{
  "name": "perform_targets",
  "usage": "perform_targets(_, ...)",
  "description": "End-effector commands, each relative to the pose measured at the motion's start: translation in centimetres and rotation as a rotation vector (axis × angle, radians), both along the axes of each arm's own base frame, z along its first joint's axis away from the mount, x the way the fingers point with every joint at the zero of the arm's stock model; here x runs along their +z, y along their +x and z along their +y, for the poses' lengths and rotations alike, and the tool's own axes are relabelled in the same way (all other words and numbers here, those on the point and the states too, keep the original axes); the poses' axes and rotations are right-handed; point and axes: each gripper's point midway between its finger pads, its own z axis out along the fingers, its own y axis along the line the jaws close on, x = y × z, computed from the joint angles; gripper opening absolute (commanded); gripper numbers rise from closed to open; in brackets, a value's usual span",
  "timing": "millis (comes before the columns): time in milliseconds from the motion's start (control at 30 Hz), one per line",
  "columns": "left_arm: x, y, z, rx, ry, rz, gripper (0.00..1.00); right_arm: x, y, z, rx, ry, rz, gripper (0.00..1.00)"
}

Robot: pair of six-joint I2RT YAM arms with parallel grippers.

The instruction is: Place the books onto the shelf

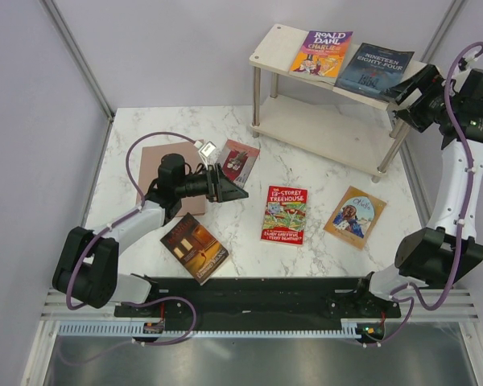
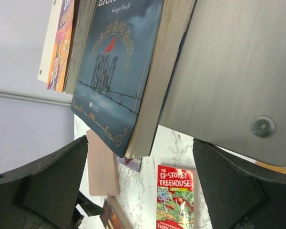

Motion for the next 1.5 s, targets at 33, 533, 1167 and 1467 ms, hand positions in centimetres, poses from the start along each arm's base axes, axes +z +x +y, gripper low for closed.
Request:
perform_targets(33, 1.0, -0.6, -0.2, -0.021, -0.017, -0.04, 0.82, 1.8, -0.7, -1.6, -0.078, -0.095, -0.039, 0.98)
perform_targets(533, -2.8, 1.3, 0.7, 0.101, 0.181, 0.043, 0.83, -6.1, -8.9, 5.9, 0.035, -0.141, -0.039, 0.97)
perform_targets(1167, -15.9, 0.6, -5.9, 0.097, 0.462, 0.427, 0.83, -30.0, -16.0, 16.3, 0.349, 0.141, 0.303, 0.96)
perform_targets(1467, -17.8, 0.2, -8.2, 0.084, 0.446, 0.466, 0.83, -35.7, -17.6, 22.1, 0.457, 0.234, 0.415, 0.95)
